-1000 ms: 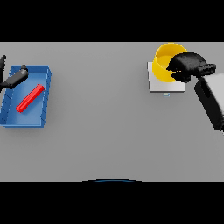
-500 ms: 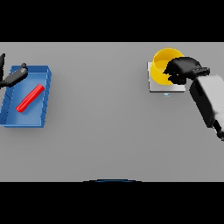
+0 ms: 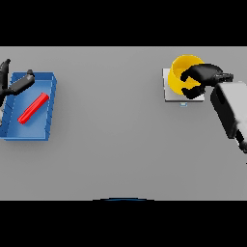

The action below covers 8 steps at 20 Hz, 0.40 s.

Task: Pick up the red beaker and tilt it to pour out 1 green nut into yellow bowl. Pick up the yellow bowl and place it on the metallic measuring scale.

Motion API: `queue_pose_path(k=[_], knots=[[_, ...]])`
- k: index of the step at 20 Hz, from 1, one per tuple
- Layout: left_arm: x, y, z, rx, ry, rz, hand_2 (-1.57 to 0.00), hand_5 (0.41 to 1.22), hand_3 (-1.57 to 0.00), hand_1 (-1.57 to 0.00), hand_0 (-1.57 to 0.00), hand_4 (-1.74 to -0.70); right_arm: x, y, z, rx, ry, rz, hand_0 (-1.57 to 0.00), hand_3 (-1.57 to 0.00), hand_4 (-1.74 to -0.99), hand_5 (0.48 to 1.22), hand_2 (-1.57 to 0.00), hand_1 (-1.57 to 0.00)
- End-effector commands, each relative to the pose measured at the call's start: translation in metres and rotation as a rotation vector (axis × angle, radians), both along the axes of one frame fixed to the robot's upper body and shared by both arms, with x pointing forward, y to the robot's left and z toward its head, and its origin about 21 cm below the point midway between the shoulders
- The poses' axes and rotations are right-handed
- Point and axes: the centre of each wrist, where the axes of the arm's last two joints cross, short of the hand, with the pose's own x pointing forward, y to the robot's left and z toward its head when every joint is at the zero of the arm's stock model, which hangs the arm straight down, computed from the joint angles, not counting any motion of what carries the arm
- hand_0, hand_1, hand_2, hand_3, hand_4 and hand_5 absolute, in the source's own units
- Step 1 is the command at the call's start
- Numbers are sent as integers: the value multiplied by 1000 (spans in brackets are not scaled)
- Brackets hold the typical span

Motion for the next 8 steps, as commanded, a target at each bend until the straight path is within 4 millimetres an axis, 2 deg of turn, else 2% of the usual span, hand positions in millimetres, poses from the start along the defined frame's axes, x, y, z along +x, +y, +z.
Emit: queue_pose_path(k=[1, 4, 8], knots=[[-1, 0, 2, -5, -5, 0, 1, 739, 1, 1, 1, -810, 1, 0, 0, -7, 3, 4, -255, -541, -1385, 780, -390, -226], [0, 0, 0, 3, 0, 8, 1, 736, 1, 1, 1, -809, 4, 0, 2, -13, 13, 33, -130, -442, -1346, 746, -244, -115], [2, 3, 5, -17, -6, 4, 1, 734, 1, 1, 1, -821, 6, 2, 0, -34, 26, 27, -53, -348, -1308, 733, -115, -47]])
